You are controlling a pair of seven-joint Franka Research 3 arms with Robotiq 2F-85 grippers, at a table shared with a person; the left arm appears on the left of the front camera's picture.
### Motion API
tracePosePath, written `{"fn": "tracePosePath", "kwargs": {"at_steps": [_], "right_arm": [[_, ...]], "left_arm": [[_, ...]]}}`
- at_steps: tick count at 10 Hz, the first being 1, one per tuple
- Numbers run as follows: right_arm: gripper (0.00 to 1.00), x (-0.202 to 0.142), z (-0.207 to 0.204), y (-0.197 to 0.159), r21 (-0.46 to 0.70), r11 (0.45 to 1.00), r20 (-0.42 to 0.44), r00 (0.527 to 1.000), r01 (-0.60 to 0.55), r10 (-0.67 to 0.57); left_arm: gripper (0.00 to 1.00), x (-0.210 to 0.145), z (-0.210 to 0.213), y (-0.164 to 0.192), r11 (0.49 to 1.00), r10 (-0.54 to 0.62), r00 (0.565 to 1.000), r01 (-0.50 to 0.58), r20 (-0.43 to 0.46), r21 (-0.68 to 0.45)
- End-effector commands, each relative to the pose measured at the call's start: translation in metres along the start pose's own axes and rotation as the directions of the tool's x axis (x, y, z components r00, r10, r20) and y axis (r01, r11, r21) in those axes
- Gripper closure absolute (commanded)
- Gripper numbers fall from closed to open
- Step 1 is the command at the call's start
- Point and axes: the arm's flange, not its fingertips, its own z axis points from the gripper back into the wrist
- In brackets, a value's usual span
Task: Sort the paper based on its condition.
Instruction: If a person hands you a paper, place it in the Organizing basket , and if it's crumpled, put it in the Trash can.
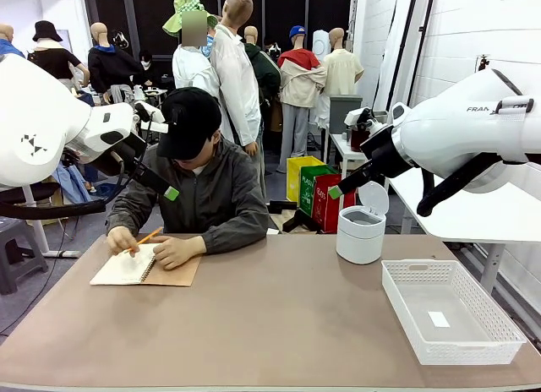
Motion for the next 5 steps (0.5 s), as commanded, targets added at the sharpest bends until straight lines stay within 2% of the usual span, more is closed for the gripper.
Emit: {"fn": "tracePosePath", "kwargs": {"at_steps": [1,5], "right_arm": [[0.0,0.0,-0.0005,0.0003,0.006,1.0,0.002,1.0,0.001,-0.001],[0.0,0.0,-0.0005,0.0003,0.006,1.0,0.002,1.0,0.001,-0.001]], "left_arm": [[0.0,0.0013,0.0016,0.0013,1.0,0.001,1.0,-0.001,-0.004,-0.005],[0.0,0.0013,0.0016,0.0013,1.0,0.001,1.0,-0.001,-0.004,-0.005]]}}
